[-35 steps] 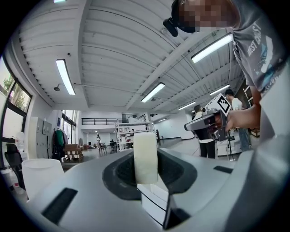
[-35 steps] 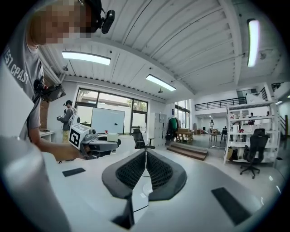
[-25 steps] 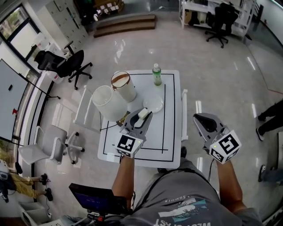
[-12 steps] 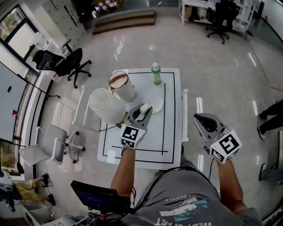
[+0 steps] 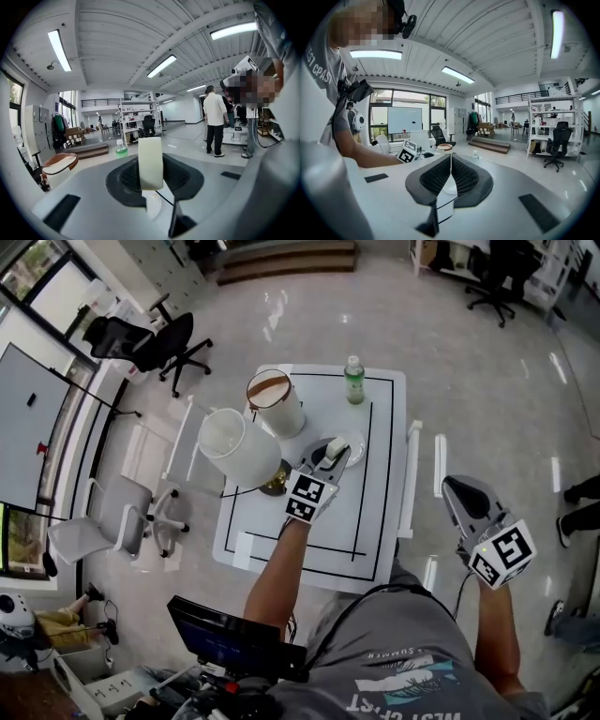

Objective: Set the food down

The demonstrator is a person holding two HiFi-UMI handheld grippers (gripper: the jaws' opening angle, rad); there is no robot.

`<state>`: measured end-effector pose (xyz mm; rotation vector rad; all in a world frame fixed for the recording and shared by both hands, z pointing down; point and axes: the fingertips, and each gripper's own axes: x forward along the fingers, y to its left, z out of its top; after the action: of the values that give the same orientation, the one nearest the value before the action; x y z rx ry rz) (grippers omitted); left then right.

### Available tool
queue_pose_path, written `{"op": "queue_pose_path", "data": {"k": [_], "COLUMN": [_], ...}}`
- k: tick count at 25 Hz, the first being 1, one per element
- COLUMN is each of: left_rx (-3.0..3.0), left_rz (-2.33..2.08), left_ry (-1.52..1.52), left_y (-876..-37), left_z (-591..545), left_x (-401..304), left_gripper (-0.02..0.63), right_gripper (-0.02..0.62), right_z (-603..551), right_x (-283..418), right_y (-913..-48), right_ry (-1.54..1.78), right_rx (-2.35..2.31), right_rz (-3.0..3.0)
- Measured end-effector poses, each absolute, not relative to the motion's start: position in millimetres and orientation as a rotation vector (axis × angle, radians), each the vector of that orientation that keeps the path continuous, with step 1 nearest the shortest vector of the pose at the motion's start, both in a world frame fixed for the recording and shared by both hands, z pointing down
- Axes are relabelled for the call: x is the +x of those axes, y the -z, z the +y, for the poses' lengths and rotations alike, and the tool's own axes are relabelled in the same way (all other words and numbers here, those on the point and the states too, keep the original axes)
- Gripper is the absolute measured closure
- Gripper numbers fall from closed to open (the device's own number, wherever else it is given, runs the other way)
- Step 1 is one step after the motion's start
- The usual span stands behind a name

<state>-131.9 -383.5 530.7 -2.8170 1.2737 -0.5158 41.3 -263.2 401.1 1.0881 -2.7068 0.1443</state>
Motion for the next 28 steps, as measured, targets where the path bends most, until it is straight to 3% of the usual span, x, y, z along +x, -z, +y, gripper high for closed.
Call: {"op": "queue_pose_path", "data": {"k": [28], "left_rx": [-2.800], "left_rz": [1.289], "left_ry": [0.923], "left_y": [-648], "left_z": [-456], "left_x": [-132], "left_gripper": [0.515], "right_gripper": [0.588], "right_z": [-308], "right_x": [78], "right_y": [-433], "right_ry": [-0.242], "right_rx": [1.089], "right_rz": [-2.658]}}
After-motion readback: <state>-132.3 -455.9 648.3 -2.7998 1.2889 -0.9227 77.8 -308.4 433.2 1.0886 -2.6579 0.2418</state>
